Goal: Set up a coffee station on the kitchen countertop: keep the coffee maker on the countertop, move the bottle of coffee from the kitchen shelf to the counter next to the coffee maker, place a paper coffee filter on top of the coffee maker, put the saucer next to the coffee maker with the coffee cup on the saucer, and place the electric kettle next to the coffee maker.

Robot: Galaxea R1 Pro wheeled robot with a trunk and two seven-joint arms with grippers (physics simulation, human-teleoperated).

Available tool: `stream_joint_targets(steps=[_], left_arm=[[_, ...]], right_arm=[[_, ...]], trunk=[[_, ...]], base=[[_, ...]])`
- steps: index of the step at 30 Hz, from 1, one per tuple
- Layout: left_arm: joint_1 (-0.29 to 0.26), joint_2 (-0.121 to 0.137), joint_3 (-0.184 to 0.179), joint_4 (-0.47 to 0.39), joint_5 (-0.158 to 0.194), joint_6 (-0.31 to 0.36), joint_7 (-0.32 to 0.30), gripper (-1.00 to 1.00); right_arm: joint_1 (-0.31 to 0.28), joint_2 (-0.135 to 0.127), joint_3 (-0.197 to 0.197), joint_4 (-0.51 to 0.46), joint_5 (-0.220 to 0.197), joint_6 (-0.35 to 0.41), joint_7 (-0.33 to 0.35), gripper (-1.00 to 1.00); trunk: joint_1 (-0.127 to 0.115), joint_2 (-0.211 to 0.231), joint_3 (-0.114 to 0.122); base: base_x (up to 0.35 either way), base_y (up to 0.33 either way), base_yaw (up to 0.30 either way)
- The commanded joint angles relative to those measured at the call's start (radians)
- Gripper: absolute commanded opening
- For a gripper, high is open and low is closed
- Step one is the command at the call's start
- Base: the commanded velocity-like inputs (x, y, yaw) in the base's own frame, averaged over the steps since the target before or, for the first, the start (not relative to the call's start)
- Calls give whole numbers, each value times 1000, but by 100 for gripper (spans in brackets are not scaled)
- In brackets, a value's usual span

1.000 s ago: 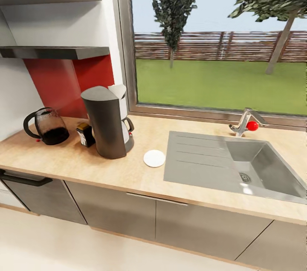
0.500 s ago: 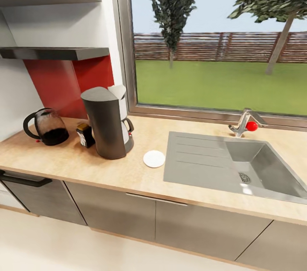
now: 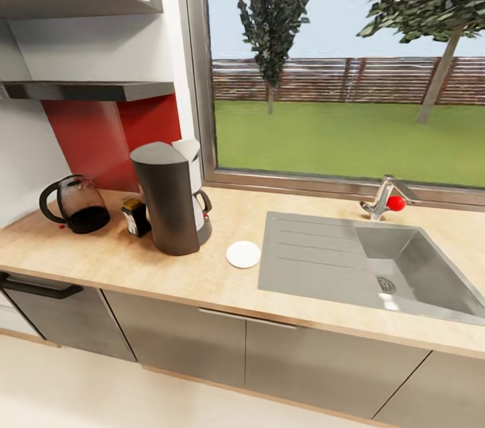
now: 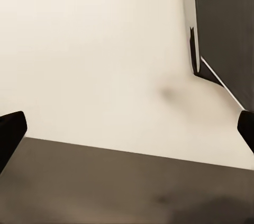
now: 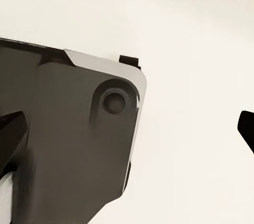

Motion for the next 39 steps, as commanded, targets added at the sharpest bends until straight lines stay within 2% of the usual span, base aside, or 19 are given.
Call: stream_joint_targets(steps=[1,7,12,13,15,16,17,18,20,22,27,31,33,39], left_arm=[[0,0,-6,-4,-8,0,5,100],[-1,5,-4,-60,-5,-9,5,100],[-7,5,-3,-77,-5,-96,5,100],[-13,6,-3,-82,-5,-113,6,100],[-26,8,9,-115,-4,-176,6,100],[-28,11,25,-132,-2,-204,6,100],[-29,13,36,-143,-1,-219,6,100],[-30,17,63,-168,4,-248,5,100],[-31,21,147,-288,25,-309,-5,100],[-31,21,180,-369,33,-330,-8,100],[-31,20,199,-521,56,-405,-10,100],[-31,20,202,-619,95,-442,-10,100],[-31,22,202,-682,127,-449,-10,100],[-31,23,202,-820,209,-451,-10,100]], right_arm=[[-1,0,-8,0,9,-3,4,100],[-1,0,-7,-2,12,-3,5,100],[-1,8,-7,-14,10,-6,5,100],[-1,22,-7,-30,10,-7,6,100],[-1,91,-3,-120,14,-6,6,100],[-1,112,4,-145,18,-7,5,100],[-1,122,9,-156,21,-7,5,100],[-1,142,23,-180,28,-8,4,100],[-1,198,79,-309,45,-11,4,100],[-1,223,116,-405,49,-14,5,100],[-1,223,201,-583,49,-31,5,100],[-1,223,283,-701,47,-39,5,100],[-1,223,328,-766,46,-40,5,100],[-1,223,385,-876,44,-41,5,100]], trunk=[[1,-2,0],[1,-2,9],[1,-2,12],[1,-2,12],[1,-2,12],[1,-2,12],[1,-2,12],[1,-2,12],[1,-2,12],[1,-2,12],[1,-2,12],[1,-2,12],[1,-2,12],[1,-2,12]], base=[[-35,0,0],[-239,0,0],[-75,0,0],[-11,0,0],[-4,0,0],[-2,0,0],[-1,0,0],[0,0,0],[0,0,0],[0,0,0],[0,0,0],[0,0,0],[0,0,0],[0,0,0]])
